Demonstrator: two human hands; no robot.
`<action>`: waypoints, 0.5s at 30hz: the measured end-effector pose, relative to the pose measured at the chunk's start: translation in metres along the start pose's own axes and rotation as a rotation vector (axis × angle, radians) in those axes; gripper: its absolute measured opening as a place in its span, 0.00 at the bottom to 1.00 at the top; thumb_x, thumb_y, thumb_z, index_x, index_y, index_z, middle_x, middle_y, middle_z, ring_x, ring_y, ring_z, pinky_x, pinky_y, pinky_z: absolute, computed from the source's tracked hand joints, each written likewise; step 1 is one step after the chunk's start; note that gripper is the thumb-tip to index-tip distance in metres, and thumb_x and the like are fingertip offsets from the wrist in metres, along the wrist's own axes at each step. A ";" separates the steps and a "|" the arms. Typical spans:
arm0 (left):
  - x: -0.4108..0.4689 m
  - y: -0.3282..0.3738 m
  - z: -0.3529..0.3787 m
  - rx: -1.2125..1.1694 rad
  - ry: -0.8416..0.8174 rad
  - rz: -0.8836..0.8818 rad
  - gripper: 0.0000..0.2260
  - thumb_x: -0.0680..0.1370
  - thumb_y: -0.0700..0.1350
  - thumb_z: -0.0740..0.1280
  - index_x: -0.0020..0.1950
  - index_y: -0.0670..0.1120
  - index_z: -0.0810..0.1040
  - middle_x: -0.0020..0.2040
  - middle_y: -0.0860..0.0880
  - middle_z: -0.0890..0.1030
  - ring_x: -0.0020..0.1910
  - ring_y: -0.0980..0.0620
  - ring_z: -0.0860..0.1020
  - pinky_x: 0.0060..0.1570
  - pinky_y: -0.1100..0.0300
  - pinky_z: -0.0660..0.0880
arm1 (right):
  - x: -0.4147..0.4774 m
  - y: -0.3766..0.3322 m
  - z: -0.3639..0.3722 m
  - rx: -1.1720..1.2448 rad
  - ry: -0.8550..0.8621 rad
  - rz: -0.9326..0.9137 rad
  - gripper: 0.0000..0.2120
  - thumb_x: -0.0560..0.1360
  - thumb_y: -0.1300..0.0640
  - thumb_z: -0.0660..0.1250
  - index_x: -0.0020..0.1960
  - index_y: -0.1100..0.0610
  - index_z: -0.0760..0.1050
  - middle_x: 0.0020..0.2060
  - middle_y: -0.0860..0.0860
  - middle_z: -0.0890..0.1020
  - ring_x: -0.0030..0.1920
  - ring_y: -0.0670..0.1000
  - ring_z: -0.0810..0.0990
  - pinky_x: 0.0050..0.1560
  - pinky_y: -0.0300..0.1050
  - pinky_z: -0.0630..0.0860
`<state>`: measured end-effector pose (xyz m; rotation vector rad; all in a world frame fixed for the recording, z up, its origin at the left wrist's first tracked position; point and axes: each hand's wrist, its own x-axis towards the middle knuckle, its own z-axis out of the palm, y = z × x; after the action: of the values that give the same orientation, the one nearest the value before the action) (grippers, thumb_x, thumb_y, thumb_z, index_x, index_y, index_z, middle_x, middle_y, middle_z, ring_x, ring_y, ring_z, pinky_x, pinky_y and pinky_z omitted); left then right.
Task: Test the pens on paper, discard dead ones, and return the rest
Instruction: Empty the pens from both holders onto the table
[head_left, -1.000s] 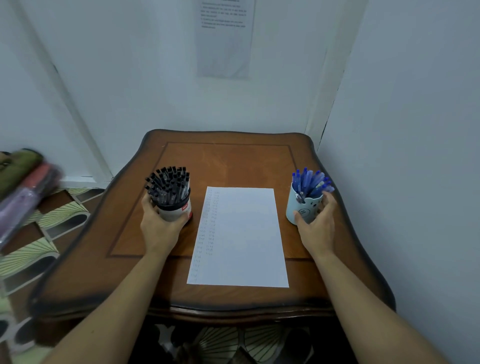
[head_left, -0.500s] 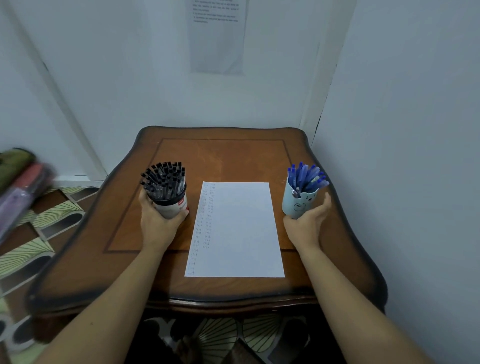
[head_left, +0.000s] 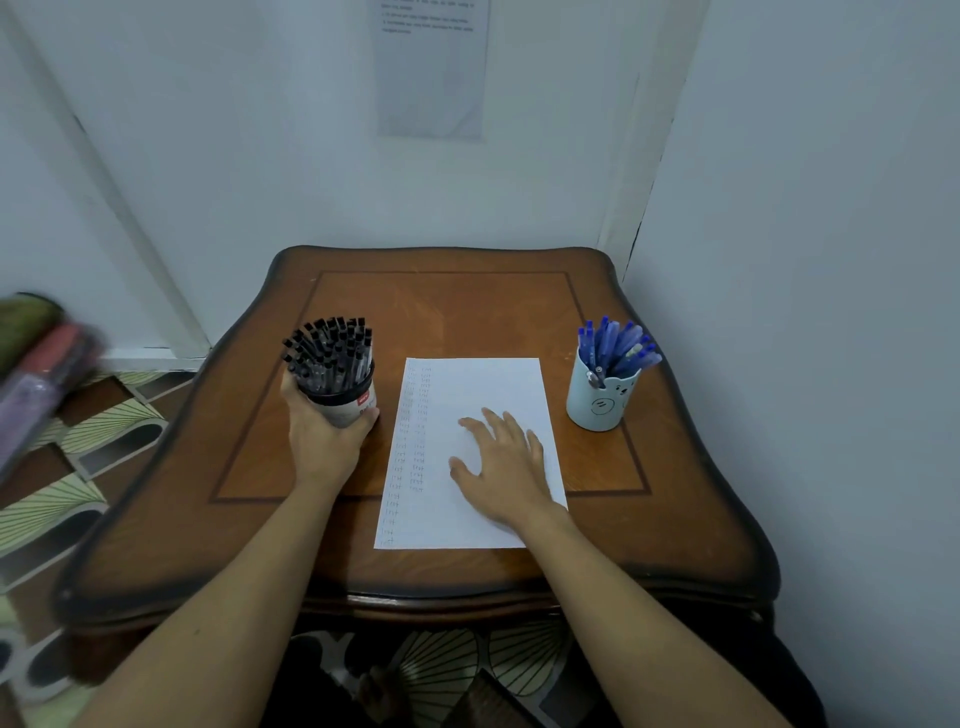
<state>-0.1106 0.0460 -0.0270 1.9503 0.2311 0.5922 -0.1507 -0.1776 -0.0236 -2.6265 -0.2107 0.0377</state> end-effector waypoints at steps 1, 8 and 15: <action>0.000 0.001 -0.001 0.006 0.000 0.007 0.47 0.67 0.41 0.82 0.77 0.48 0.56 0.72 0.46 0.71 0.69 0.45 0.73 0.63 0.56 0.70 | 0.001 0.001 0.002 -0.057 -0.042 0.003 0.28 0.82 0.40 0.56 0.79 0.44 0.56 0.81 0.50 0.52 0.81 0.54 0.45 0.77 0.60 0.40; 0.008 0.003 -0.014 0.115 -0.004 0.123 0.47 0.64 0.41 0.82 0.76 0.54 0.60 0.69 0.46 0.72 0.68 0.45 0.71 0.61 0.50 0.74 | 0.001 0.014 0.006 -0.196 -0.075 0.017 0.29 0.82 0.37 0.50 0.81 0.43 0.52 0.81 0.50 0.48 0.81 0.55 0.42 0.77 0.60 0.37; 0.011 0.012 -0.034 0.556 -0.101 0.277 0.44 0.65 0.42 0.80 0.76 0.57 0.63 0.68 0.39 0.71 0.65 0.34 0.67 0.59 0.38 0.72 | -0.003 0.022 0.001 -0.219 -0.056 0.047 0.29 0.82 0.36 0.50 0.80 0.43 0.52 0.81 0.50 0.49 0.81 0.55 0.43 0.77 0.61 0.39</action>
<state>-0.1196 0.0720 -0.0017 2.5709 0.0622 0.6525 -0.1501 -0.1966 -0.0348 -2.8511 -0.1805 0.1096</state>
